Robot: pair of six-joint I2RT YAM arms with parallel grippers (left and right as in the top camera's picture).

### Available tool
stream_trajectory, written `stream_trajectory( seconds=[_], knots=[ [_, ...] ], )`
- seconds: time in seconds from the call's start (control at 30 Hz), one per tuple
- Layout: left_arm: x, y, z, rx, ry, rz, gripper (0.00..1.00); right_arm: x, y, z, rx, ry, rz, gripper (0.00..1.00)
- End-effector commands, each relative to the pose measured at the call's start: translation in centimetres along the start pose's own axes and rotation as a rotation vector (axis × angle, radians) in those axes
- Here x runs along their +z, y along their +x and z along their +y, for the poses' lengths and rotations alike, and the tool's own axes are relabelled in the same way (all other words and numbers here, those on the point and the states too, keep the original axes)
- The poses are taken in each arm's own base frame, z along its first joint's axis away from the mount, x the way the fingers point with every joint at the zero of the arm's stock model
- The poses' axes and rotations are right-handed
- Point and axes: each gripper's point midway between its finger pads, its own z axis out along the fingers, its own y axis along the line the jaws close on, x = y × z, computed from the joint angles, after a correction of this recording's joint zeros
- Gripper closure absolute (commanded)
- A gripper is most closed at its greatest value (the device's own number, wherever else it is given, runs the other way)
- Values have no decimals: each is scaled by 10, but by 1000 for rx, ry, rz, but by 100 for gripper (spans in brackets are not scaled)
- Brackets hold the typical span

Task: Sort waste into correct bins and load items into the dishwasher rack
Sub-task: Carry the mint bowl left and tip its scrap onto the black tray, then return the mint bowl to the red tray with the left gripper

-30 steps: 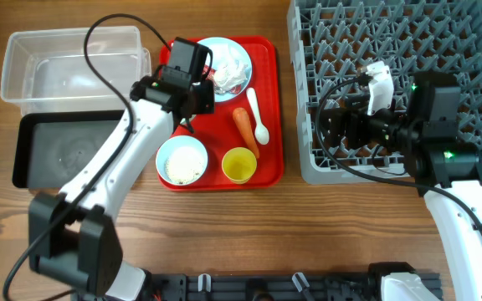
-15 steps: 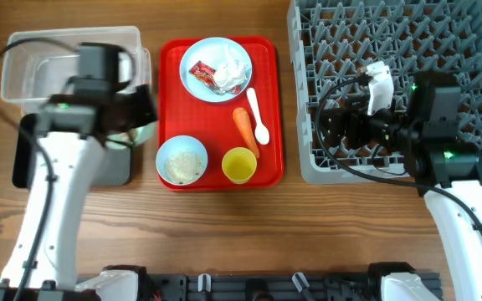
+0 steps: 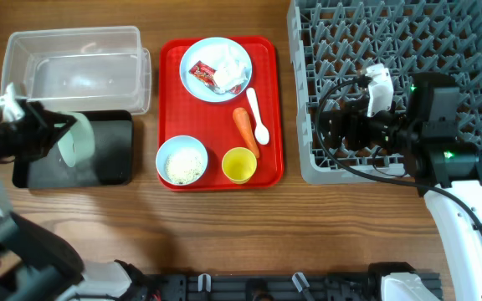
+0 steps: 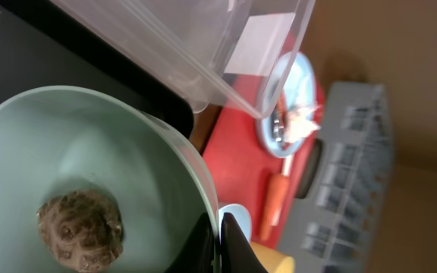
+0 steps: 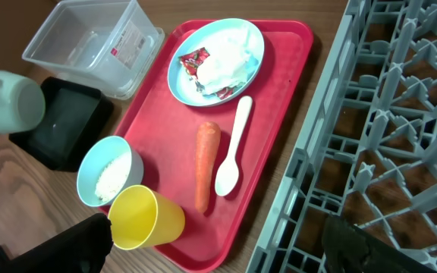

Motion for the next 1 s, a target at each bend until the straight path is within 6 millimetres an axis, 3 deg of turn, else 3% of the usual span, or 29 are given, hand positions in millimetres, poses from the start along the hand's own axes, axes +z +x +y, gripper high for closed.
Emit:
stream_trajectory(
  seconds=[0.0,0.13,0.3,0.57,0.83,0.97],
  knots=[
    [2,-14,-1,-39,251,7,96,-1,-6,1,-5,4,-8,9],
    [-5,-24,10,-114,372,-18,96,-1,-6,1,-5,4,-7,9],
    [-33,-37,16,-163,474,-102,96,-1,-5,1,-3,4,-7,10],
    [-54,-46,38,-201,469,-180,96,-1,-4,1,0,4,-2,11],
    [-52,-44,35,-211,476,-165,96,-1,-4,1,0,3,-3,11],
    [-52,-43,11,-164,539,-155,96,-1,-5,1,-3,3,-7,11]
  ],
)
